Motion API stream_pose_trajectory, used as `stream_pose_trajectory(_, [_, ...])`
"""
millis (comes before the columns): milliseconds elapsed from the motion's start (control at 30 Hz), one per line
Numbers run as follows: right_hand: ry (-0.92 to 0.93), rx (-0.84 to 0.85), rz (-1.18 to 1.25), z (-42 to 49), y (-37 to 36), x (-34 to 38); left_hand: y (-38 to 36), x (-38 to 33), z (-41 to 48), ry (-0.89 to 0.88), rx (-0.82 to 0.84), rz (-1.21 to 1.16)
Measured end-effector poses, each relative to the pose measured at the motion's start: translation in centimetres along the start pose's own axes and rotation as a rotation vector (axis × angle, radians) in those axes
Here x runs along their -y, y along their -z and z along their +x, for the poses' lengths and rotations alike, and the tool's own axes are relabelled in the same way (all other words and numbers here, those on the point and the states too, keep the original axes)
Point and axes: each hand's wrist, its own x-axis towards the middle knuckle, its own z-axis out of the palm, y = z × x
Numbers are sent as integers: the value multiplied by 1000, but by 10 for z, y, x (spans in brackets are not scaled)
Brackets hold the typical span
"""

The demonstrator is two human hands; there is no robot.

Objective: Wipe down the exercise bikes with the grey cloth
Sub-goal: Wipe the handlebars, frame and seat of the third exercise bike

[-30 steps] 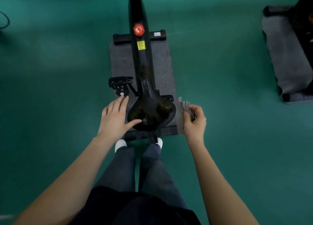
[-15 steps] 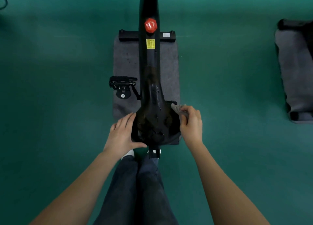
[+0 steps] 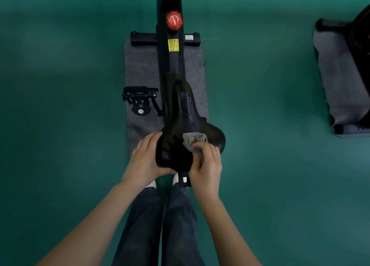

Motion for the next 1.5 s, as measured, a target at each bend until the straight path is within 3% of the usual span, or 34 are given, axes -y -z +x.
stream_pose_trajectory(133, [-59, -122, 34, 19, 22, -20, 0, 3, -2, 2, 0, -44])
stream_pose_trajectory(233, [-218, -250, 54, 41, 36, -52, -3, 5, -3, 1, -7, -80])
stream_pose_trajectory(433, [-510, -192, 268, 55, 15, -84, -9, 11, -2, -12, -23, -132])
stream_pose_trajectory(733, [-620, -339, 400, -19, -12, -64, -9, 13, 0, -39, -37, -143])
stream_pose_trajectory(1233, [-485, -429, 247, -68, -45, 8, -6, 35, -4, -91, -47, -152])
stream_pose_trajectory(1500, [-289, -274, 194, -68, -61, 53, 0, 53, -16, -72, -117, -165])
